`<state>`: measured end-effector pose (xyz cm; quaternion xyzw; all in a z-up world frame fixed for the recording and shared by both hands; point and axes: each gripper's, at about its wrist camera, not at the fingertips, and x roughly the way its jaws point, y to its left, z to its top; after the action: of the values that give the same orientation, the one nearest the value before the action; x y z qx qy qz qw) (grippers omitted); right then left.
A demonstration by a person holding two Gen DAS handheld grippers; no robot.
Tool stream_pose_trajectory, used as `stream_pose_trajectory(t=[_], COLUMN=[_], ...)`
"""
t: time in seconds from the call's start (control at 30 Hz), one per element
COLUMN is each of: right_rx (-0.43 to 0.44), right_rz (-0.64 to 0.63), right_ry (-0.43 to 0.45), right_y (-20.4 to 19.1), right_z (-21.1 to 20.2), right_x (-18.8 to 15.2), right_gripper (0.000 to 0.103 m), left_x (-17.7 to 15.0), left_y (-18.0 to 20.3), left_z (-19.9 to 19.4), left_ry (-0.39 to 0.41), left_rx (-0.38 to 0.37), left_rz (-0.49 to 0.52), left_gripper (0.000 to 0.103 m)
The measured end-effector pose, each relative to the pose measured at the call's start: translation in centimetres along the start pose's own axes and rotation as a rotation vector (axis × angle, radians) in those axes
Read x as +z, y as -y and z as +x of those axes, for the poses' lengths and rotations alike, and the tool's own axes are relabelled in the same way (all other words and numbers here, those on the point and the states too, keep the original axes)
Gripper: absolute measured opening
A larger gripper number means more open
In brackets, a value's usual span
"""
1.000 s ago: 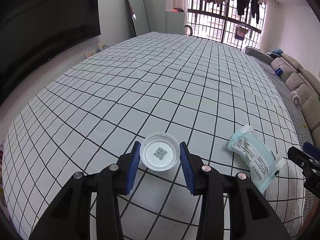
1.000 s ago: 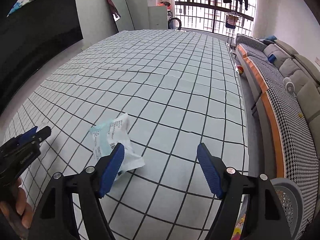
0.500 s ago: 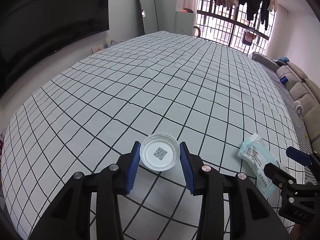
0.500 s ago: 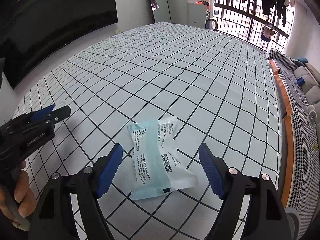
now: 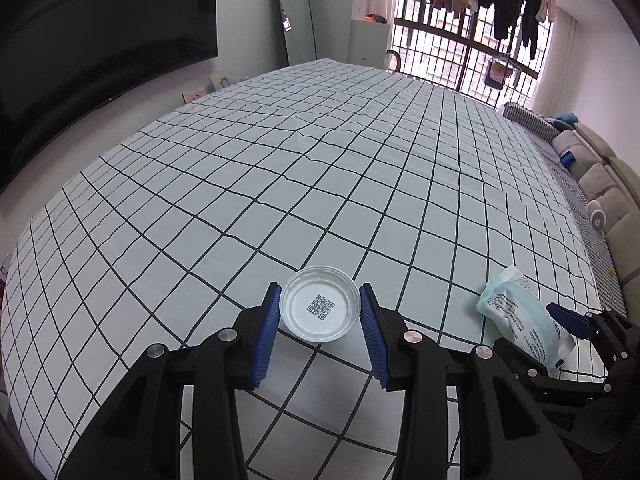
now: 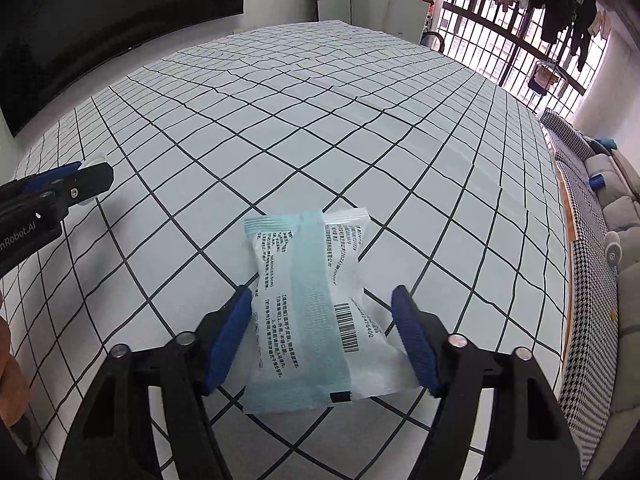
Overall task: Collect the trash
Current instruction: 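Carry the cap and packet over the basket and open both grippers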
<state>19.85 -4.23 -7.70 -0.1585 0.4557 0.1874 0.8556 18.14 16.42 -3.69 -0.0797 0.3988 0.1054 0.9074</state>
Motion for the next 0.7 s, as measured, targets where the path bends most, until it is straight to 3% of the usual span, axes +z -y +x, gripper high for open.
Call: stream_pose_trajectory(t=[0.03, 0.43, 0.7], right_rx=[0.003, -0.009, -0.069], right_rz=[0.0, 0.12, 0.202], right_ry=[-0.007, 0.06, 0.086], right_y=[-0.3, 1.2, 2.4], right_z=[0.1, -4.2, -7.5], right_x=[0.0, -1.9, -4.9], right_gripper=[0.053, 0.052, 0.052], left_x=[0.0, 0.0, -0.1], left_y=[0.0, 0.0, 0.5], left_z=[0.0, -0.7, -1.5], left_ry=[0.0, 0.02, 0.034], left_rx=[0.0, -0.006, -0.021], left_rz=[0.0, 0.0, 0.012], left_gripper=[0.039, 0.039, 0.039])
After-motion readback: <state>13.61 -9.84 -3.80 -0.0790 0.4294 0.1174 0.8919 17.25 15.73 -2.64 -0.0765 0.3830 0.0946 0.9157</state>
